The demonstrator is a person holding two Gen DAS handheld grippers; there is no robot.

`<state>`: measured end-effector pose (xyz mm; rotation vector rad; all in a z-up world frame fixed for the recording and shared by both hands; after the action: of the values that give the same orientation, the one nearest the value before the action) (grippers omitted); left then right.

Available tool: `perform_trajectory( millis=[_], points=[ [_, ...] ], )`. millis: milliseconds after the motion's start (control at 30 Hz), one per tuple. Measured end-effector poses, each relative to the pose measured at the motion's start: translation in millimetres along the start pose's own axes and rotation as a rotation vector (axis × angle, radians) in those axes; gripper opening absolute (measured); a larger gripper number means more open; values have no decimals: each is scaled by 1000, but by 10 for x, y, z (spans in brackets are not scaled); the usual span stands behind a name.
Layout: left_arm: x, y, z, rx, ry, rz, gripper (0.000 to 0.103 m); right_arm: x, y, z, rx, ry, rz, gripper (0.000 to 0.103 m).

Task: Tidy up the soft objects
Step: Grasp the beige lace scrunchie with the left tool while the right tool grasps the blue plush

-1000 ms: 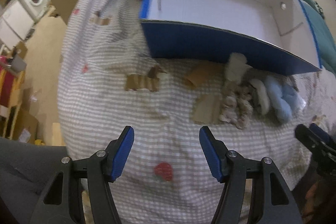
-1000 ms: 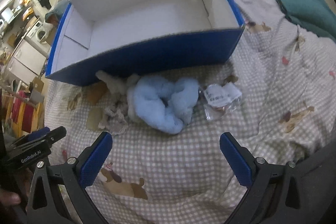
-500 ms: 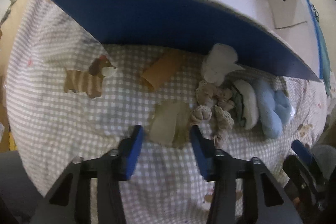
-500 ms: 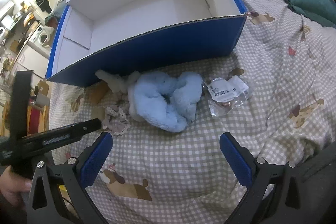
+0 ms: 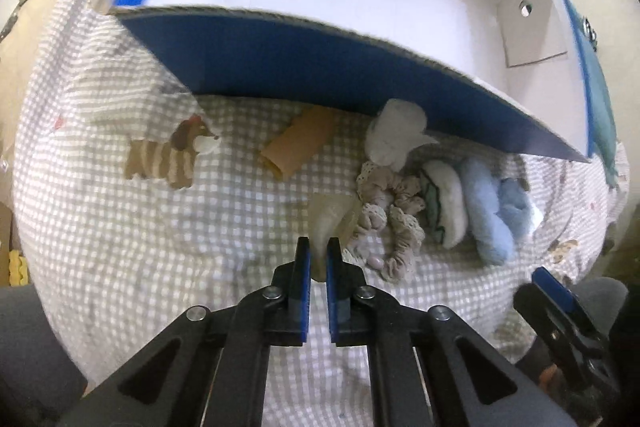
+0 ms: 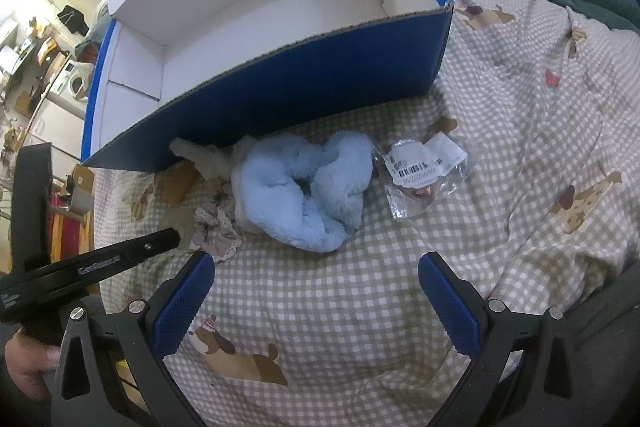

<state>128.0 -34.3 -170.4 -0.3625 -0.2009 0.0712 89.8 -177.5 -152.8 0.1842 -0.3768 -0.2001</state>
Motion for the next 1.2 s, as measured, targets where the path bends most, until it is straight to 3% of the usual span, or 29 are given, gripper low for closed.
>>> perform_trajectory(
  millis=[300,367,467,667,700,867,933,1033,1200],
  points=[
    [-189,58,635,8,-126,-7,7,75,-41,80,-31,-37,-6,103],
    [-235,126,713,8,-139,8,7,109,-64,29,-34,-17,-18,96],
    [-202,153,682,18,-144,17,7,186,-42,-110,-31,19,-25,90],
    [-155,77,521,11,-118,27,7,302,84,-358,27,65,-39,89],
    [-149,75,500,12,-116,28,7,312,112,-401,23,69,-31,86],
    [-116,29,432,19,-110,23,7,306,263,-504,78,74,-1,45],
    [-117,25,429,24,-112,21,7,284,325,-469,92,59,18,36],
    [-119,38,422,30,-110,24,7,261,378,-388,102,35,51,27],
    [-96,88,465,38,-128,41,7,221,412,-94,133,-23,70,26]
  ],
)
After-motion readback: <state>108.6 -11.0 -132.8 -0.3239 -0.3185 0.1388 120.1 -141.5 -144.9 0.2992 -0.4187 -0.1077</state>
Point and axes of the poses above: each gripper's, at about its wrist camera, not at the fingertips, and z roughly against the way its jaws point, y to its left, x to its top, the point moved 6 cm from there along -z, roughly the way its jaws point, and after that the axes turned 7 degrees about -x, right-handed, at the moved point
